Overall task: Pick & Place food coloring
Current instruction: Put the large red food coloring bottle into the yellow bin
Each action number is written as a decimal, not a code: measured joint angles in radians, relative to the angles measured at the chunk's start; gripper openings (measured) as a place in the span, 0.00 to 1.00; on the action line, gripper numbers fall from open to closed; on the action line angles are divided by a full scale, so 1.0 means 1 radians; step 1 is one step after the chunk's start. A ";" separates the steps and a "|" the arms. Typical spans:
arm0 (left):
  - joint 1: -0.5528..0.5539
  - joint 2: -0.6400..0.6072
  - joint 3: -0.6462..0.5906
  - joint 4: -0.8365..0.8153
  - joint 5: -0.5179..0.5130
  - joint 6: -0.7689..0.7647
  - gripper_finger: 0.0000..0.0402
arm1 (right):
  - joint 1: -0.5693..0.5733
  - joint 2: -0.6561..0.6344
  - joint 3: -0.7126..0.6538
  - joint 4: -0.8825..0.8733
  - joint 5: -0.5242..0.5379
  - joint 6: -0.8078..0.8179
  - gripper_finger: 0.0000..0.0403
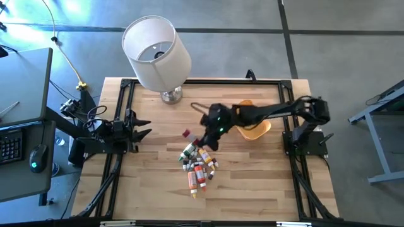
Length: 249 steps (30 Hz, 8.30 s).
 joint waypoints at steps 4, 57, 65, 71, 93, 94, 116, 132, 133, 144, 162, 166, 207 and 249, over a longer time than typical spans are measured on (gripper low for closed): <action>0.000 0.000 0.000 0.000 0.000 -0.060 0.39 | 0.045 0.086 0.000 0.081 -0.030 0.038 0.28; 0.340 1.113 0.626 -0.418 0.114 -0.549 0.39 | -0.050 0.140 0.002 -0.014 0.005 -0.307 0.28; 0.402 1.128 0.626 -0.428 0.238 -0.548 0.39 | -0.050 0.139 0.000 0.029 -0.012 -0.300 0.28; 0.401 1.127 0.626 -0.440 0.245 -0.574 0.39 | -0.070 0.114 -0.001 0.004 -0.014 -0.310 0.28; 0.400 1.128 0.625 -0.479 0.185 -0.587 0.39 | -0.088 0.079 0.002 -0.152 0.063 -0.344 0.16; 0.400 1.128 0.625 -0.481 0.185 -0.585 0.39 | -0.088 0.079 0.002 -0.166 0.057 -0.346 0.14; 0.399 1.128 0.625 -0.480 0.199 -0.602 0.39 | -0.065 0.079 0.002 -0.403 0.200 -0.661 0.35; 0.399 1.128 0.625 -0.481 0.198 -0.600 0.39 | -0.012 0.187 0.001 -0.298 0.170 -1.182 0.35; 0.399 1.128 0.625 -0.480 0.198 -0.600 0.39 | -0.009 0.193 0.001 -0.289 0.185 -1.184 0.35; 0.399 1.128 0.625 -0.482 0.178 -0.600 0.39 | -0.046 0.209 0.001 -0.313 0.195 -1.242 0.35; 0.399 1.128 0.625 -0.481 0.159 -0.600 0.39 | -0.061 0.215 -0.138 -0.144 0.169 -1.238 0.33; 0.399 1.128 0.625 -0.480 0.160 -0.600 0.39 | -0.060 0.206 -0.138 -0.142 0.167 -1.238 0.32; 0.399 1.128 0.625 -0.465 0.125 -0.587 0.39 | -0.097 -0.226 -0.138 -0.993 1.315 -1.465 0.31; 0.400 1.128 0.625 -0.474 0.130 -0.573 0.39 | -0.177 0.032 -0.138 -0.928 1.403 -1.744 0.37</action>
